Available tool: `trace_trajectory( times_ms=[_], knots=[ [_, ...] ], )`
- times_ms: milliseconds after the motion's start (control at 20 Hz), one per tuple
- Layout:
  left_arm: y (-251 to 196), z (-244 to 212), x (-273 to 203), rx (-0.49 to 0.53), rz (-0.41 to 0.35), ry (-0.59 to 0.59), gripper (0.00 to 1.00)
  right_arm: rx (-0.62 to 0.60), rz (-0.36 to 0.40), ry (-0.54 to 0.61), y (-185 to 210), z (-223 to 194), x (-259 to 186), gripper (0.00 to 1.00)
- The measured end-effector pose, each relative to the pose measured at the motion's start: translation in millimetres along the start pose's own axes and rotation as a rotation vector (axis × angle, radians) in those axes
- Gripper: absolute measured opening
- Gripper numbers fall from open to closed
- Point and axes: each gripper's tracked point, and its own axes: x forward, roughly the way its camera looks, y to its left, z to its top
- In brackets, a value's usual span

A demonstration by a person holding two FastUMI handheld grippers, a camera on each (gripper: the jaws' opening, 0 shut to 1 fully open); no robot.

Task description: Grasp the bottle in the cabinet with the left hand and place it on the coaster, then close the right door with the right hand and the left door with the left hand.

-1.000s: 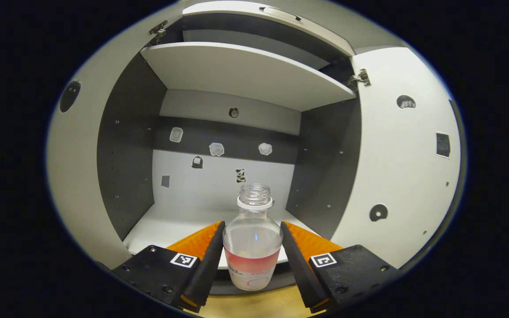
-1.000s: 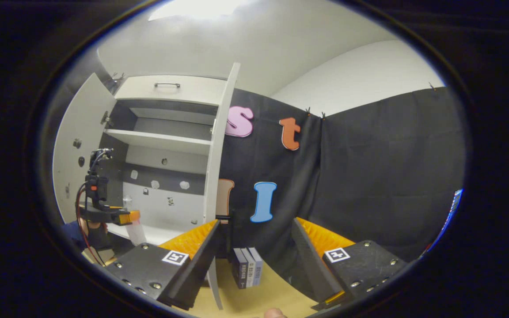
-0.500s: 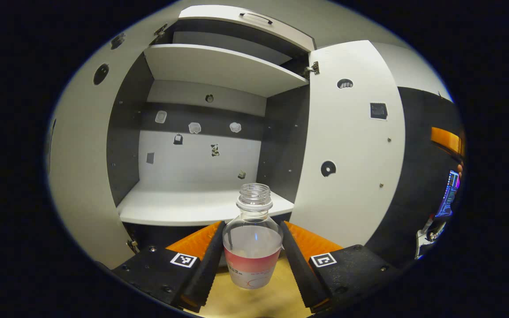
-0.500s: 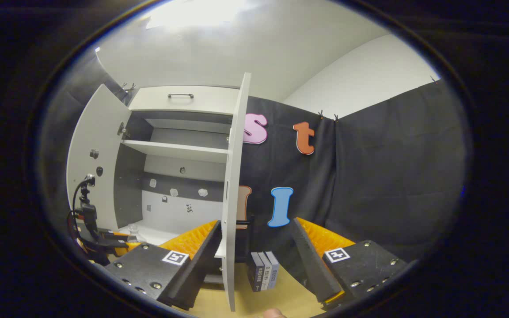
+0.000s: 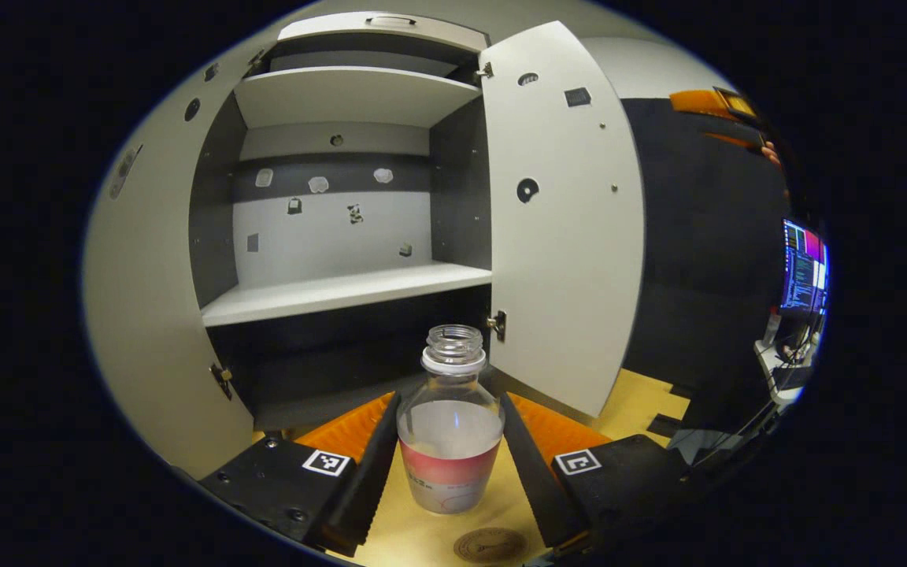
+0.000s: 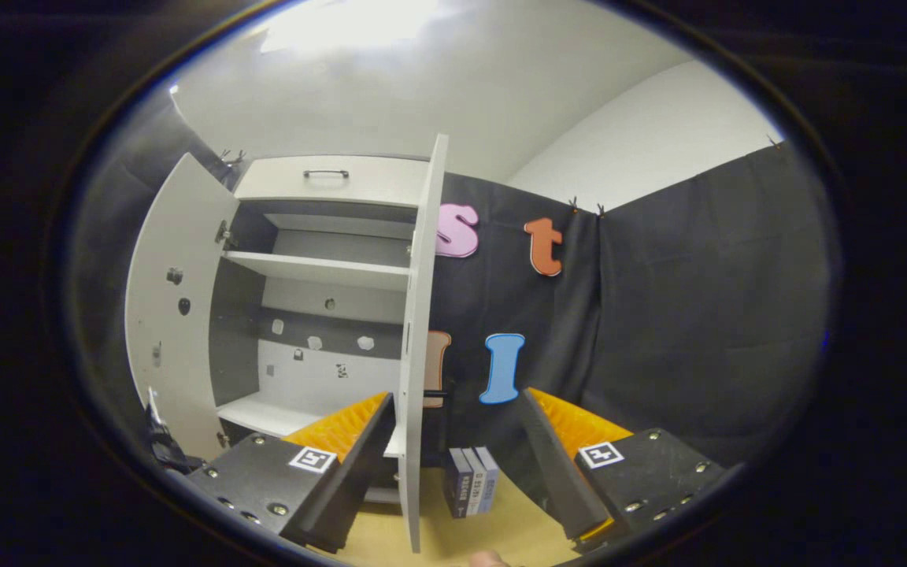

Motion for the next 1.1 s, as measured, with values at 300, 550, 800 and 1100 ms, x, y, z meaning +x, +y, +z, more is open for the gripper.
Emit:
trace_trajectory(
  times_ms=[300,550,800,1100],
  knots=[
    [-26,-48,-13,-0.043,-0.033,0.016,0.8,-0.011,-0.024,0.004,-11,2,-5,0.96],
    [-29,-94,-16,-0.08,-0.026,0.078,0.81,-0.011,-0.023,0.014,-13,2,-3,0.93],
    [-32,-132,-14,-0.159,-0.021,0.137,0.81,-0.036,-0.002,0.025,-6,2,3,0.96],
    [-31,-145,-10,-0.16,-0.009,0.137,0.81,-0.072,0.035,0.04,12,-2,6,0.93]
  ],
)
